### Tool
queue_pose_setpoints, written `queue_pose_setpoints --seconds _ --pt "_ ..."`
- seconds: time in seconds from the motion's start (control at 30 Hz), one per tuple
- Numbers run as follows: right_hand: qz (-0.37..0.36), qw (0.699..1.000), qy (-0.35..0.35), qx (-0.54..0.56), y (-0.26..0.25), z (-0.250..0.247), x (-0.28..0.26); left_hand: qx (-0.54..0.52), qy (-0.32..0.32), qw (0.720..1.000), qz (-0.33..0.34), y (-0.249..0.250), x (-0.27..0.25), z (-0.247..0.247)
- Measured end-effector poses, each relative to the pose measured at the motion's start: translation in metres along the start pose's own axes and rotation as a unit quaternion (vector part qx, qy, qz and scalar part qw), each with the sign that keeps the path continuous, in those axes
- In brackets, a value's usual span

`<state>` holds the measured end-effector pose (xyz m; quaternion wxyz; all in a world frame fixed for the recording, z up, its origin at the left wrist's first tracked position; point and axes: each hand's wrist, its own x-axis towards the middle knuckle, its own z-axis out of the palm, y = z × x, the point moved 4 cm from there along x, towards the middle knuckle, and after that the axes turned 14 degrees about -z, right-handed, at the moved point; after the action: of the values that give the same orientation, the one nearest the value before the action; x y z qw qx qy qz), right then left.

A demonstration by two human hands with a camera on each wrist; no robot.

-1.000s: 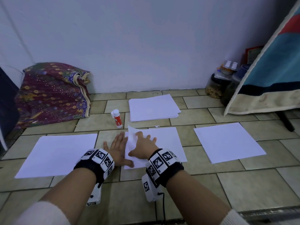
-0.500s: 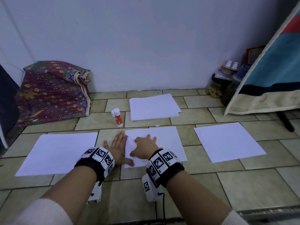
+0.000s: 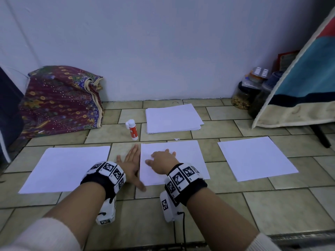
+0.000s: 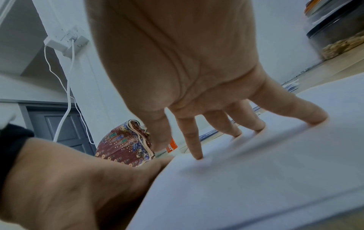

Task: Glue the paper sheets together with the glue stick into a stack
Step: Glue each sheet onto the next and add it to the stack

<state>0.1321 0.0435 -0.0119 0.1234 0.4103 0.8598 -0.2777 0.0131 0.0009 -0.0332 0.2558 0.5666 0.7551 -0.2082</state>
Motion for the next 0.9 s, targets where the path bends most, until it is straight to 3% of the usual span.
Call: queue_pose_setpoints --seconds 0.17,0.33,0.5,0.9 --pt "0.001 1.0 0.019 -0.016 0.003 -0.001 0.001 -0.024 -0.02 0.999 0.02 -0.004 -0.001 -0.002" --pt "0.033 0.999 0.015 -0.003 0.001 0.005 0.005 -0.182 -0.016 0.983 -0.016 -0.001 0.008 -0.004" --pt "0.041 0.999 0.02 0.014 -0.002 0.003 -0.003 -0.134 0.006 0.991 -0.02 -0.002 0.013 -0.002" --pt "0.012 0.997 0.023 -0.074 -0.009 -0.002 -0.006 0.013 0.03 0.999 -0.02 0.005 0.005 -0.009"
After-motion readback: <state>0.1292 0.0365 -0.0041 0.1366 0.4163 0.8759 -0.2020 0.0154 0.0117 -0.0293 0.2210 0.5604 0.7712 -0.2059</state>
